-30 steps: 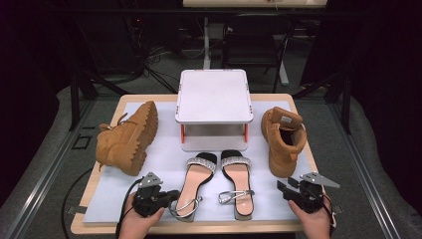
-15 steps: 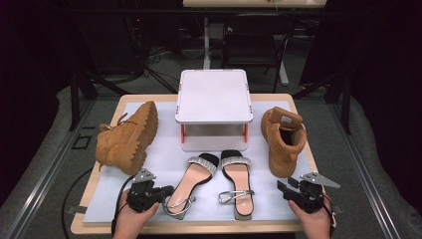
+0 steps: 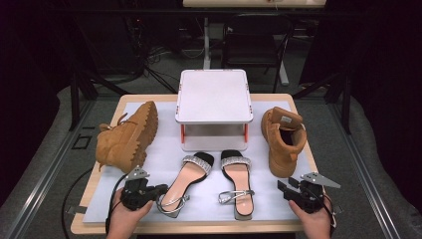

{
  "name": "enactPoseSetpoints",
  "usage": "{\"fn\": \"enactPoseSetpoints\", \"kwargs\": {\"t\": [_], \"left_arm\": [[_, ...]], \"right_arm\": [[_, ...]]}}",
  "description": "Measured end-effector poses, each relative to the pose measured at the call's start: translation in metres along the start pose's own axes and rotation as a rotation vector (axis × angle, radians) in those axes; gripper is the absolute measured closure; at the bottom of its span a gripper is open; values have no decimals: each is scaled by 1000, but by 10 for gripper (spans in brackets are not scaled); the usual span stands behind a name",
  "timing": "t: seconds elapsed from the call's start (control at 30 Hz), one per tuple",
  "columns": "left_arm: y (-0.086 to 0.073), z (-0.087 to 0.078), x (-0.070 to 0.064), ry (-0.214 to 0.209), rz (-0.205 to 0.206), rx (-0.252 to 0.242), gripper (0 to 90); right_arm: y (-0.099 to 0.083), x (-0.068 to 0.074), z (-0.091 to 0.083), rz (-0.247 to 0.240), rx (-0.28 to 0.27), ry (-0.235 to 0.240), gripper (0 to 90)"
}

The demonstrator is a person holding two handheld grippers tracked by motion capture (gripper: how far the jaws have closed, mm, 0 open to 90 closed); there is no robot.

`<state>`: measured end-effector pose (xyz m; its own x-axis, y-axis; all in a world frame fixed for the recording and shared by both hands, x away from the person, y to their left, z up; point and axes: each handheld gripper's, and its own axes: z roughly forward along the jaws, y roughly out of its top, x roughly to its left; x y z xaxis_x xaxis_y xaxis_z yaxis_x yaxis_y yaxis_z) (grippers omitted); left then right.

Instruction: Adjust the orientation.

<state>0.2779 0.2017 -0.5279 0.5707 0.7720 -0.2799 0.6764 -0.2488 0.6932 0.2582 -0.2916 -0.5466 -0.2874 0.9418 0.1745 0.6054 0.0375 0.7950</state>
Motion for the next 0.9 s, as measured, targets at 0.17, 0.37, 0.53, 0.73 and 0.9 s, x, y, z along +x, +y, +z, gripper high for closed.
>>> {"fn": "enactPoseSetpoints", "kwargs": {"t": [0.17,0.37,0.53,0.73,0.9], "left_arm": [[-1,-4,7,3,-14,-2,879],[-2,-6,8,8,-13,0,878],[-3,-8,11,10,-11,-2,878],[-5,-13,15,19,-19,-7,878],[-7,-15,16,29,-14,-4,879]], "right_arm": [[0,0,0,1,-1,2,511],[0,0,0,2,-2,1,511],[0,0,0,5,-2,0,511],[0,-1,-1,9,-5,1,511],[0,-1,0,9,-3,0,511]]}}
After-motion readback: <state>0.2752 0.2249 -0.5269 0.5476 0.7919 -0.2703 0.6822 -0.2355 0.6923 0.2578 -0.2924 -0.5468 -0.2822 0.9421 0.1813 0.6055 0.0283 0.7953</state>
